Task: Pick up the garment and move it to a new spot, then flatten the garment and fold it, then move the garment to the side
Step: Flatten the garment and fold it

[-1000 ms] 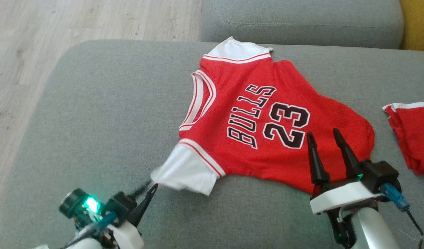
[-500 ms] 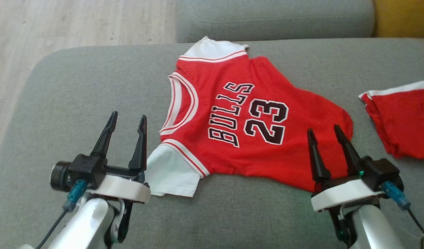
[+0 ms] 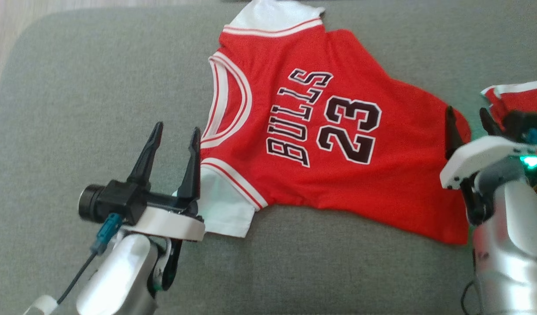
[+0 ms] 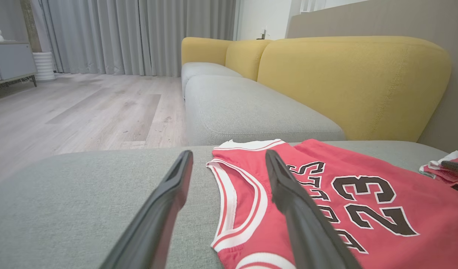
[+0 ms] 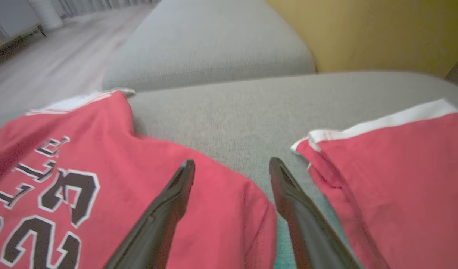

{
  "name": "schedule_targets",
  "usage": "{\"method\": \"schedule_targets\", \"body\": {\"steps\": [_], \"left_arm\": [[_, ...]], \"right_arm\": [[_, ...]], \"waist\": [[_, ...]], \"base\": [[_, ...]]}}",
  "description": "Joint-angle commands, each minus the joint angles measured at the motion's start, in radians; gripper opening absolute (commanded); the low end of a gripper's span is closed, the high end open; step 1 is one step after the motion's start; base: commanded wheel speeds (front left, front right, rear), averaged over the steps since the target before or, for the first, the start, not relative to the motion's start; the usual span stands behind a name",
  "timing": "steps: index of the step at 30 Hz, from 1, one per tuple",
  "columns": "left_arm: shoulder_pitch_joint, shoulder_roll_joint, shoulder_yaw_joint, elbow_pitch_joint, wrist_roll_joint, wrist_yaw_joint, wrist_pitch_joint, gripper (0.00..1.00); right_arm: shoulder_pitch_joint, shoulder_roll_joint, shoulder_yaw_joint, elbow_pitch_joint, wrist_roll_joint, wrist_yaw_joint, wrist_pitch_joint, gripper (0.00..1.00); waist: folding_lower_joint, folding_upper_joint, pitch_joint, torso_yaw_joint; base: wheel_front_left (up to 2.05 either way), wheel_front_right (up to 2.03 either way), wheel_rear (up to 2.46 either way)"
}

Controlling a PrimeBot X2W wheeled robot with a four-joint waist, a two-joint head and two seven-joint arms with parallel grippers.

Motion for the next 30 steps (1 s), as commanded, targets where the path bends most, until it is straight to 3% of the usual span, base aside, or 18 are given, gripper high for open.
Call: {"method": "schedule_targets", "body": {"steps": [1,5,9,10,11,21,30], "left_arm": [[-0.051,0.004,0.053,-0.023,0.013,-0.010,-0.009,1.00],[-0.064,-0.017,0.067,-0.012,0.035,-0.035,-0.009,1.00],[-0.076,-0.038,0.080,0.001,0.049,-0.057,-0.009,1.00],[-0.079,-0.043,0.083,0.004,0.053,-0.062,-0.009,1.00],[-0.081,-0.048,0.086,0.006,0.057,-0.067,-0.009,1.00],[-0.078,-0.084,0.122,0.022,0.091,-0.096,-0.009,1.00],[-0.076,-0.119,0.160,0.030,0.126,-0.125,-0.009,1.00]], "right_arm": [[-0.058,-0.003,0.003,0.012,-0.039,-0.001,0.034,1.00],[-0.123,-0.022,0.004,0.126,-0.155,-0.001,0.119,1.00],[-0.162,-0.058,0.079,0.239,-0.193,-0.001,0.202,1.00],[-0.172,-0.071,0.095,0.255,-0.194,-0.001,0.209,0.55],[-0.182,-0.085,0.112,0.270,-0.194,-0.001,0.212,0.00],[-0.330,-0.200,0.188,0.296,-0.184,-0.001,0.122,0.00],[-0.492,-0.249,0.129,0.312,-0.307,-0.001,0.001,0.00]], "waist": [[-0.0002,0.0000,0.033,0.020],[-0.0002,0.0000,0.054,0.035],[-0.0002,0.0000,0.063,0.050],[-0.0002,0.0000,0.064,0.054],[-0.0002,0.0000,0.064,0.057],[-0.0002,0.0000,0.067,0.086],[-0.0002,0.0000,0.066,0.117]], "base": [[0.00,0.00,0.00],[0.00,0.00,0.00],[0.00,0.00,0.00],[0.00,0.00,0.00],[0.00,0.00,0.00],[0.00,0.00,0.00],[0.00,0.00,0.00]]}}
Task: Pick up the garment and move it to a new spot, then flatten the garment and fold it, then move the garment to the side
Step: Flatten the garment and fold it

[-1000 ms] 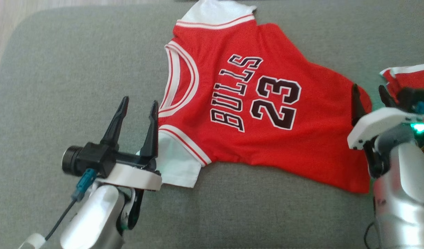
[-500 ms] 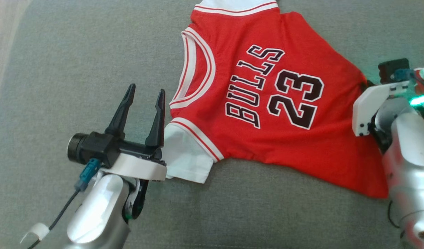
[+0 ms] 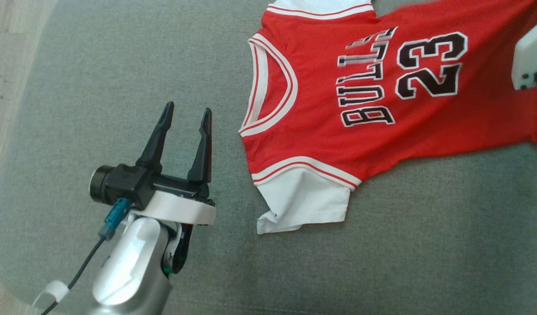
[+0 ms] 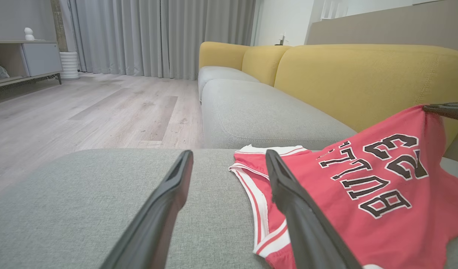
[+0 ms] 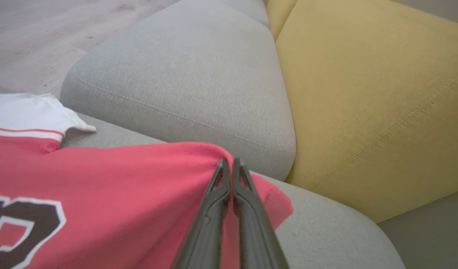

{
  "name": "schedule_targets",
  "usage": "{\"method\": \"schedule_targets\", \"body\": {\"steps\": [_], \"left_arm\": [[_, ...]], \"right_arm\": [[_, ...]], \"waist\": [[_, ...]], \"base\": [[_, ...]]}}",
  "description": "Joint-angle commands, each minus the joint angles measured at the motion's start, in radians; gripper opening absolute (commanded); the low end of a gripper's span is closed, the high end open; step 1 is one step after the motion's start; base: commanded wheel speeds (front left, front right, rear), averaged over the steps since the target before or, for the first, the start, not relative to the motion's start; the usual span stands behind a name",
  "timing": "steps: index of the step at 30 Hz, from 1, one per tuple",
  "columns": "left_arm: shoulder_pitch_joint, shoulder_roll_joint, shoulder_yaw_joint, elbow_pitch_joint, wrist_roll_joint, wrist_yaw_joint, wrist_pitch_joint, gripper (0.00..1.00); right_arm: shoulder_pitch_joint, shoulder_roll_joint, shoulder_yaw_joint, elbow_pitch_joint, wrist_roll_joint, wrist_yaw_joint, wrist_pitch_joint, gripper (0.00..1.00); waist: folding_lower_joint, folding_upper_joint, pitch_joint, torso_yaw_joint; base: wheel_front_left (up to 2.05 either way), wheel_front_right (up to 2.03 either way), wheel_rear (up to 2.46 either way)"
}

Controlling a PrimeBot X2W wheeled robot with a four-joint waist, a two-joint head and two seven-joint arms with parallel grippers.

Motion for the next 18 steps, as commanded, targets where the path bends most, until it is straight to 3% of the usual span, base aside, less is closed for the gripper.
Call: {"method": "schedule_targets", "body": {"steps": [1,2,10,14,18], "left_arm": [[-0.028,0.005,0.041,-0.023,0.012,-0.007,-0.008,1.00],[-0.027,0.002,0.044,-0.020,0.016,-0.011,-0.008,1.00],[0.000,-0.014,0.069,0.014,0.039,-0.033,-0.008,1.00],[0.019,-0.011,0.076,0.046,0.036,-0.040,-0.008,1.00],[0.032,-0.005,0.075,0.099,0.026,-0.045,0.004,1.00]], "right_arm": [[-0.011,0.003,-0.012,-0.002,-0.026,-0.001,-0.011,0.37],[-0.012,0.007,-0.023,0.008,-0.043,-0.001,-0.019,1.00],[0.061,0.118,-0.127,0.040,-0.088,-0.001,-0.179,1.00],[0.126,0.192,-0.127,0.023,-0.030,-0.001,-0.293,1.00],[0.241,0.237,-0.070,-0.051,0.097,-0.001,-0.349,1.00]], "waist": [[-0.0002,0.0000,-0.005,0.005],[-0.0002,0.0000,-0.007,0.007],[-0.0002,0.0000,-0.059,-0.026],[-0.0002,0.0000,-0.091,-0.070],[-0.0002,0.0000,-0.113,-0.118]], "base": [[0.00,0.00,0.00],[0.00,0.00,0.00],[0.00,0.00,0.00],[0.00,0.00,0.00],[0.00,0.00,0.00]]}}
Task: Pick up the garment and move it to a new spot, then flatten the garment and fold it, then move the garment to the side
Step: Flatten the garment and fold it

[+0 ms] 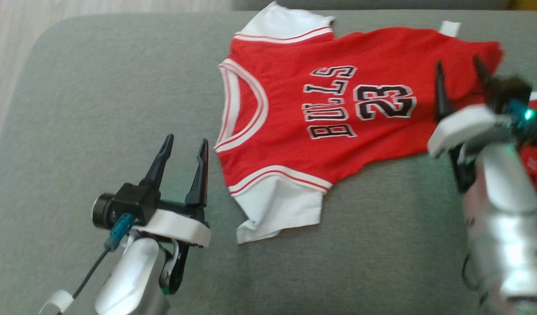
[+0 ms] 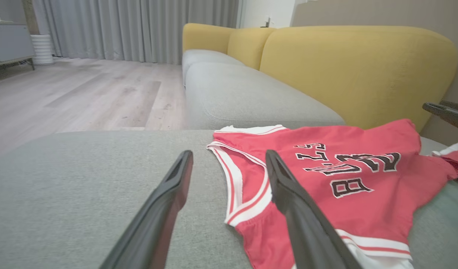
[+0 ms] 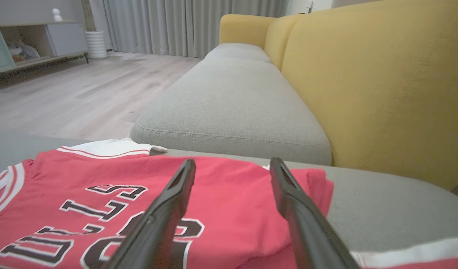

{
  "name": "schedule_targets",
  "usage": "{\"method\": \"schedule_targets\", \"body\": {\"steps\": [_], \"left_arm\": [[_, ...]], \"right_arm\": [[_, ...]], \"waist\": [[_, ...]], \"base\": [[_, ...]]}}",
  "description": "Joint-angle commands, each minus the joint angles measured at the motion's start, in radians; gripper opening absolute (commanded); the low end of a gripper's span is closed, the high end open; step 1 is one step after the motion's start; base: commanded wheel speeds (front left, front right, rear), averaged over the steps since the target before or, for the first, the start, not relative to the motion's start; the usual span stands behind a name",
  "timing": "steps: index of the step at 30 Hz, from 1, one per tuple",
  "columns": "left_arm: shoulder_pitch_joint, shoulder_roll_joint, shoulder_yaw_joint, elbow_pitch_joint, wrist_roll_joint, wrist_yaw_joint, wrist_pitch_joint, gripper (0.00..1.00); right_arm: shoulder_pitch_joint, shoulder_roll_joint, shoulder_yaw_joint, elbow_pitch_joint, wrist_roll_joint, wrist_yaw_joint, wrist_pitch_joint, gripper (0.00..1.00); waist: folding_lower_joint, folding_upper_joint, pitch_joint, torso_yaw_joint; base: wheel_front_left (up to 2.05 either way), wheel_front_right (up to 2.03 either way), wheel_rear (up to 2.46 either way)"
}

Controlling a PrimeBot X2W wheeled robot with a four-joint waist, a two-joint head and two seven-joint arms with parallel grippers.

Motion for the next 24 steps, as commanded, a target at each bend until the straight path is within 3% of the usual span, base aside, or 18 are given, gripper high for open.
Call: {"method": "schedule_targets", "body": {"steps": [1,5,7,13,24], "left_arm": [[-0.016,0.018,0.040,-0.008,-0.011,-0.008,0.010,1.00],[-0.012,0.024,0.048,0.026,-0.034,-0.013,0.030,1.00],[-0.014,0.031,0.051,0.036,-0.038,-0.013,0.034,1.00],[-0.026,0.045,0.048,0.065,-0.041,-0.015,0.055,1.00],[-0.079,0.054,0.043,0.203,-0.057,0.008,0.176,1.00]], "right_arm": [[0.063,0.018,0.057,-0.090,0.075,-0.001,-0.021,1.00],[0.274,0.020,0.193,-0.303,0.328,-0.001,-0.025,1.00],[0.383,0.021,0.235,-0.413,0.402,-0.001,-0.026,1.00],[0.533,0.021,0.275,-0.546,0.427,-0.001,-0.026,1.00],[0.558,0.021,0.287,-0.607,0.434,-0.001,-0.026,1.00]], "waist": [[0.0001,0.0000,-0.024,-0.047],[0.0001,0.0000,-0.020,-0.093],[0.0001,0.0000,-0.014,-0.116],[0.0001,0.0000,-0.003,-0.160],[0.0001,0.0000,0.020,-0.204]], "base": [[0.00,0.00,0.00],[0.00,0.00,0.00],[0.00,0.00,0.00],[0.00,0.00,0.00],[0.00,0.00,0.00]]}}
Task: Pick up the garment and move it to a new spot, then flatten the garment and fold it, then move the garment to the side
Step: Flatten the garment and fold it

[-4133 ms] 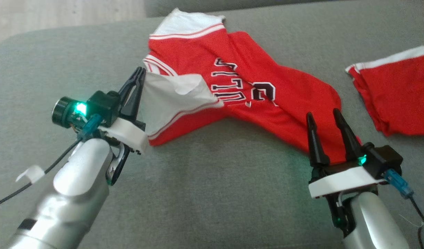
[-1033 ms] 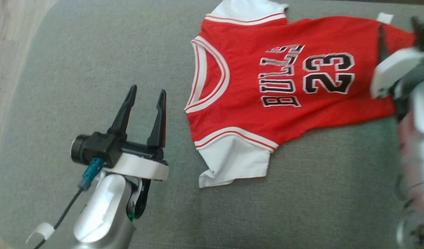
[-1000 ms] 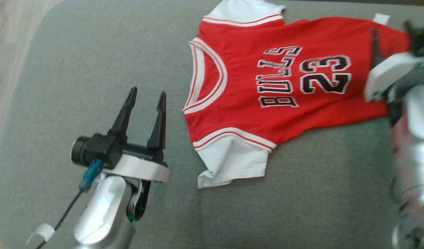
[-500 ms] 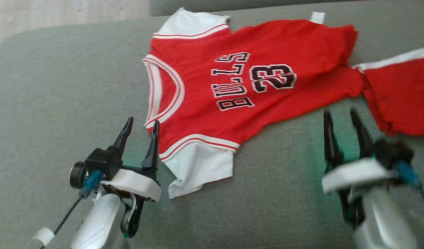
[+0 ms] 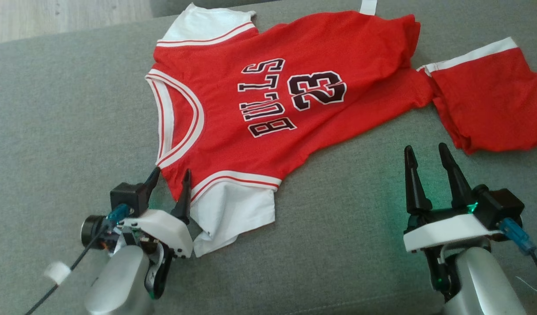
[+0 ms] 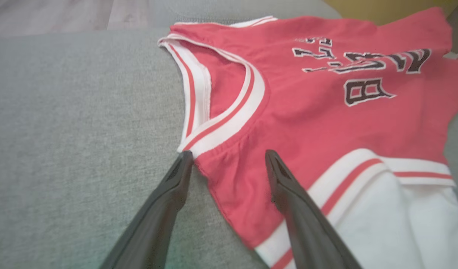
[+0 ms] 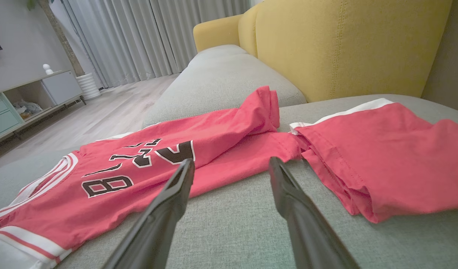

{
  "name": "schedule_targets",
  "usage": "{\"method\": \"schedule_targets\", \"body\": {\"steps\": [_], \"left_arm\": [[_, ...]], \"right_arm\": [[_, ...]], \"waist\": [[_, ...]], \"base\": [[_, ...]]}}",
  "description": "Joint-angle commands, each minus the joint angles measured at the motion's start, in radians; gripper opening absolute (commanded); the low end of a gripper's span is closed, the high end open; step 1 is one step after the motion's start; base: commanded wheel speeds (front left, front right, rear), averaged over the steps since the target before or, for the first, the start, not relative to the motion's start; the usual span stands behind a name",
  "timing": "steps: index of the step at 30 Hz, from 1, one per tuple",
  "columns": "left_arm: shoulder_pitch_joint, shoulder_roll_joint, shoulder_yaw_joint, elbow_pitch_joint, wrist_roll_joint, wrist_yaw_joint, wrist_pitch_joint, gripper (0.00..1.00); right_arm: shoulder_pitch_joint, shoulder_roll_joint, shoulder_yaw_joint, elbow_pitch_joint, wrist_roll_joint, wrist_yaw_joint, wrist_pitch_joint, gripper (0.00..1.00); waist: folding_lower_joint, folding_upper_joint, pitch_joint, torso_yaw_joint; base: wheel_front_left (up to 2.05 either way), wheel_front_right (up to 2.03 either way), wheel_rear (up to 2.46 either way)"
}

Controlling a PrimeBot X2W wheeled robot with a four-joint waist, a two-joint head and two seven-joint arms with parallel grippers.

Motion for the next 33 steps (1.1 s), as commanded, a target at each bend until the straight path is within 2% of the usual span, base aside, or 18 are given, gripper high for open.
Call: {"method": "schedule_targets", "body": {"steps": [1,6,7,8,16,20,27,28,29,30,31,33], "left_arm": [[-0.047,0.026,0.038,-0.012,-0.006,0.005,0.007,1.00],[-0.072,0.027,0.014,0.034,-0.018,-0.029,0.078,1.00],[-0.076,0.028,0.009,0.039,-0.019,-0.036,0.088,0.68],[-0.080,0.031,0.005,0.041,-0.018,-0.041,0.093,0.00],[-0.141,0.084,0.037,0.025,-0.006,-0.019,0.018,0.00],[-0.226,0.157,0.061,0.025,0.021,-0.002,-0.011,0.00],[-0.375,0.236,0.057,0.087,0.044,-0.044,0.016,0.00],[-0.391,0.240,0.053,0.102,0.044,-0.053,0.017,0.09],[-0.391,0.240,0.053,0.102,0.044,-0.053,0.017,0.09],[-0.406,0.243,0.047,0.116,0.050,-0.057,0.013,0.71],[-0.417,0.242,0.040,0.129,0.056,-0.059,0.008,1.00],[-0.427,0.228,0.033,0.149,0.053,-0.066,-0.011,1.00]], "right_arm": [[-0.013,-0.002,0.028,-0.036,0.002,-0.001,-0.011,1.00],[-0.012,-0.002,0.033,-0.046,0.006,-0.001,-0.011,1.00],[-0.013,-0.002,0.034,-0.046,0.006,-0.001,-0.011,1.00],[-0.014,-0.002,0.034,-0.046,0.006,-0.001,-0.011,1.00],[-0.029,-0.002,0.033,-0.050,0.007,-0.001,-0.011,1.00],[-0.041,-0.002,0.030,-0.049,0.000,-0.001,-0.011,1.00],[-0.064,-0.002,0.037,-0.035,-0.013,-0.001,-0.011,1.00],[-0.067,-0.002,0.040,-0.032,-0.015,-0.001,-0.011,1.00],[-0.067,-0.002,0.040,-0.032,-0.015,-0.001,-0.011,1.00],[-0.069,-0.002,0.042,-0.029,-0.018,-0.001,-0.011,1.00],[-0.071,-0.002,0.044,-0.026,-0.020,-0.001,-0.011,1.00],[-0.073,-0.002,0.043,-0.020,-0.024,-0.001,-0.010,1.00]], "waist": [[0.0000,0.0000,0.004,-0.003],[0.0000,0.0000,0.019,-0.013],[0.0000,0.0000,0.022,-0.015],[0.0000,0.0000,0.024,-0.017],[0.0000,0.0000,0.037,-0.024],[0.0000,0.0000,0.046,-0.013],[0.0000,0.0000,0.058,0.004],[0.0000,0.0000,0.059,0.007],[0.0000,0.0000,0.059,0.007],[0.0000,0.0000,0.059,0.010],[0.0000,0.0000,0.058,0.013],[0.0000,0.0000,0.052,0.023]], "base": [[0.00,0.00,0.00],[0.00,0.00,0.00],[0.00,0.00,0.00],[0.00,0.00,0.00],[0.00,0.00,0.00],[0.00,0.00,0.00],[0.00,0.00,0.00],[0.00,0.00,0.00],[0.00,0.00,0.00],[0.00,0.00,0.00],[0.00,0.00,0.00],[0.00,0.00,0.00]]}}
